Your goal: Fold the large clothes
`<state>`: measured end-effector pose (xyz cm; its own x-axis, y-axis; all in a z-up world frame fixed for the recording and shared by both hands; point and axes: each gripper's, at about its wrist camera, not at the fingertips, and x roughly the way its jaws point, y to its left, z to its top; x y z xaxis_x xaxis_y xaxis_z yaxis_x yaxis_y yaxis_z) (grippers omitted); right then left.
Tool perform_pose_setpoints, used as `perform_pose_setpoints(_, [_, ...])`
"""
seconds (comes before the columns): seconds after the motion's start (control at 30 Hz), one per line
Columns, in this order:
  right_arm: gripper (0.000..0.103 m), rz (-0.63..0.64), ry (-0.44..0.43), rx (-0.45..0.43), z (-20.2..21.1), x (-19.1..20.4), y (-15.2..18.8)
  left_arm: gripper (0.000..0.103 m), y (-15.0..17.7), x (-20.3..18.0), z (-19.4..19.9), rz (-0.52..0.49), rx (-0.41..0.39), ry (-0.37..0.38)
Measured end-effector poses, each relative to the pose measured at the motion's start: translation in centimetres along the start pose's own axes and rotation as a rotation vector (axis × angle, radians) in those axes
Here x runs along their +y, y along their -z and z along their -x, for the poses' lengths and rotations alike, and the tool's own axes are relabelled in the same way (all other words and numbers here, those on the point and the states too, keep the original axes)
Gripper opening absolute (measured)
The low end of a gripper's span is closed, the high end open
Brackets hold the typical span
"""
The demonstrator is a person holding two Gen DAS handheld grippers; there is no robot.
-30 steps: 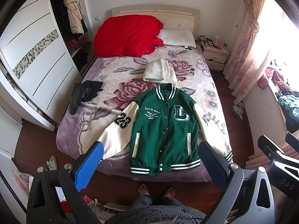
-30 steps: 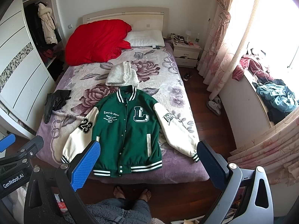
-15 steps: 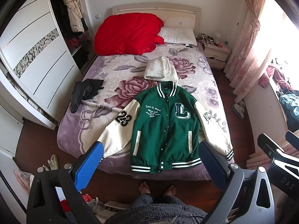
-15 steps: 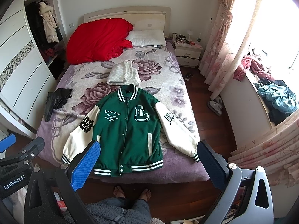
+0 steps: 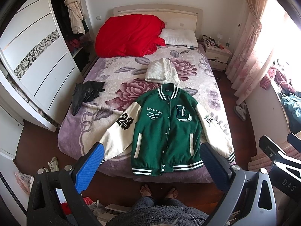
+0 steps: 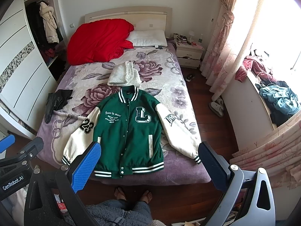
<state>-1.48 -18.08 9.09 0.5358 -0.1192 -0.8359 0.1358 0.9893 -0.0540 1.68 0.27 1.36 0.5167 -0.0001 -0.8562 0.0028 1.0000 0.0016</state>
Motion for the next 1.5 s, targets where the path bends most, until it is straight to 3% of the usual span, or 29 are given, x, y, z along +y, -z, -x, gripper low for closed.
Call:
perform_pose_setpoints(1.03, [0.103, -0.004, -0.002, -0.019, 0.4, 0.3, -1.9, 0.103, -2.9, 1.4, 0.0, -0.008, -0.028, 0.003])
perform_pose_setpoints(1.17, [0.103, -0.051, -0.033, -0.003, -1.7, -0.1, -2.3, 0.103, -3.6, 2.4, -3.0, -0.004, -0.077, -0.048])
perform_pose_setpoints(1.33, [0.103, -0.238, -0.005, 0.098, -9.4, -4.1, -1.7, 0.103, -4.0, 3.2, -9.3, -0.042, -0.112, -0.138])
perform_pose_setpoints(1.47, [0.103, -0.410, 0.070, 0.186, -16.9, -8.7, 0.5, 0.103, -3.1, 2.7, -16.9, -0.092, -0.053, -0.177])
perform_pose_setpoints(1.5, [0.096, -0.452, 0.073, 0.206, -18.8, -10.1, 1.2, 0.103, -2.7, 2.4, -19.1, -0.103, -0.020, -0.191])
